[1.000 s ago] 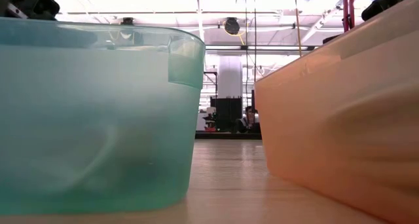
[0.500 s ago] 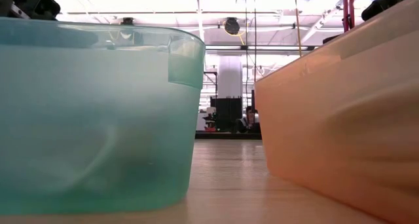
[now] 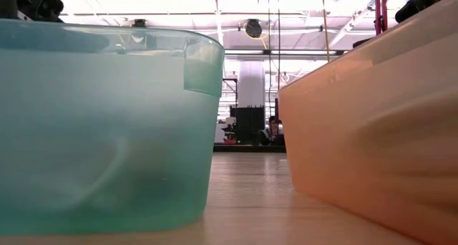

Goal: Pick & Place USB Port
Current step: Return to Home Position

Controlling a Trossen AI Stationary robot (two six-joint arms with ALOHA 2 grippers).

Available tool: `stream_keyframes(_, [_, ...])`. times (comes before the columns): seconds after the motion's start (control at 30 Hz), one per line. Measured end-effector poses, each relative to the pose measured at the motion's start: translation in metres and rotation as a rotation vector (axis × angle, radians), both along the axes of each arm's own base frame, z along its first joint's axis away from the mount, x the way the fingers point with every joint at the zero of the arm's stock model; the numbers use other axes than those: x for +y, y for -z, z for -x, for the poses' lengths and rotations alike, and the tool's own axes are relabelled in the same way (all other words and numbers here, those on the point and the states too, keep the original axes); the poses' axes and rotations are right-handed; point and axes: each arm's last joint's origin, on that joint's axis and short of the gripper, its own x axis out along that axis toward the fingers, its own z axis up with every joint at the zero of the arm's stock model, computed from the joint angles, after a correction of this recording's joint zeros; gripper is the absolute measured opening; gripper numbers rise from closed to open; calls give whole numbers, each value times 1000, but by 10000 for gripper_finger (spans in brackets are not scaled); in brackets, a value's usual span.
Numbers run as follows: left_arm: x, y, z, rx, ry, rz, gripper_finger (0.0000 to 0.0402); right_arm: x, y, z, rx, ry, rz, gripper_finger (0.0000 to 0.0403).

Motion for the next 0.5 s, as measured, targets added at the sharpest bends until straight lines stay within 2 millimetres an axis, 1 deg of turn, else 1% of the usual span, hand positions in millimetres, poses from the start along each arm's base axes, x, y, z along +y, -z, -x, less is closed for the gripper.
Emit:
stream_keyframes(0.13, [0, 0, 0, -3, 2, 27, 21, 0, 0, 0, 0, 0, 0, 0])
stream_keyframes(0.5, [0, 0, 0, -5, 3, 30, 21, 0, 0, 0, 0, 0, 0, 0])
